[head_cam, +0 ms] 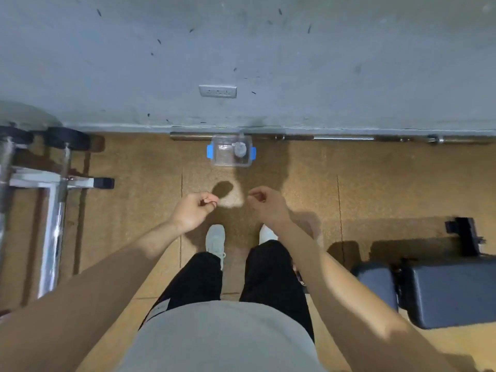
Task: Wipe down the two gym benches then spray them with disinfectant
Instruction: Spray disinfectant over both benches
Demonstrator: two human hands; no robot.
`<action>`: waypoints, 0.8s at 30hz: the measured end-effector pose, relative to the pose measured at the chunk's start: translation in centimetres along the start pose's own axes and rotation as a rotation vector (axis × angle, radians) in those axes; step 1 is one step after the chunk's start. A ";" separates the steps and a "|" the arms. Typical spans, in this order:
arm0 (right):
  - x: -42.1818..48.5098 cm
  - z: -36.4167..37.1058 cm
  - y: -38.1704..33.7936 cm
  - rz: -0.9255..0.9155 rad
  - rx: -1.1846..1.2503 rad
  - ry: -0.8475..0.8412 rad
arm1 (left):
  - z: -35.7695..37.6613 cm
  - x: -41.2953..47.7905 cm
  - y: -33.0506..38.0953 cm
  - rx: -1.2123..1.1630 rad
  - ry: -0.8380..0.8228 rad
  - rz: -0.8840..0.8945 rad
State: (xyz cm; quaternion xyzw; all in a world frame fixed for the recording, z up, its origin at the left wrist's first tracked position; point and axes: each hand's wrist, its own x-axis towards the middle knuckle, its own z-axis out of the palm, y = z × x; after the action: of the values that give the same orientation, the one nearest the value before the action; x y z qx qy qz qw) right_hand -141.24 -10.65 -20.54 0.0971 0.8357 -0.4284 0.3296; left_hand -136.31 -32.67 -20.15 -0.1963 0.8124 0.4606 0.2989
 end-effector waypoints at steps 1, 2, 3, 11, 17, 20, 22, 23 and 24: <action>2.2 0.2 -0.5 -0.017 -0.054 -0.031 | -0.2 1.4 -0.3 -0.052 0.040 -0.021; 4.6 0.4 -0.8 -0.030 -0.098 -0.060 | -0.1 2.8 -0.5 -0.104 0.077 -0.039; 7.2 0.7 -0.9 -0.041 -0.133 -0.085 | 0.1 4.2 -0.9 -0.149 0.113 -0.050; 31.4 5.5 3.9 -0.022 -0.435 -0.123 | 6.9 17.3 -6.6 -0.545 0.279 -0.200; 48.8 9.6 8.6 -0.109 -0.802 -0.193 | 12.7 26.6 -13.3 -0.682 0.362 -0.341; 54.5 11.9 10.5 -0.165 -0.934 -0.209 | 14.9 29.3 -15.6 -0.715 0.365 -0.365; 57.0 12.9 11.2 -0.224 -1.067 -0.234 | 15.9 30.6 -16.7 -0.737 0.370 -0.379; 57.7 13.2 11.3 -0.257 -1.137 -0.220 | 16.3 31.3 -17.1 -0.745 0.373 -0.388; 58.1 13.5 11.5 -0.278 -1.178 -0.186 | 16.6 31.9 -17.3 -0.745 0.372 -0.394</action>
State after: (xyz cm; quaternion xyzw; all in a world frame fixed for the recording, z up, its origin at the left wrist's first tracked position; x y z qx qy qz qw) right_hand -174.22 -21.07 -70.51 -0.2490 0.9047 0.0600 0.3404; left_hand -144.68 -28.36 -58.91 -0.5205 0.5786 0.6124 0.1391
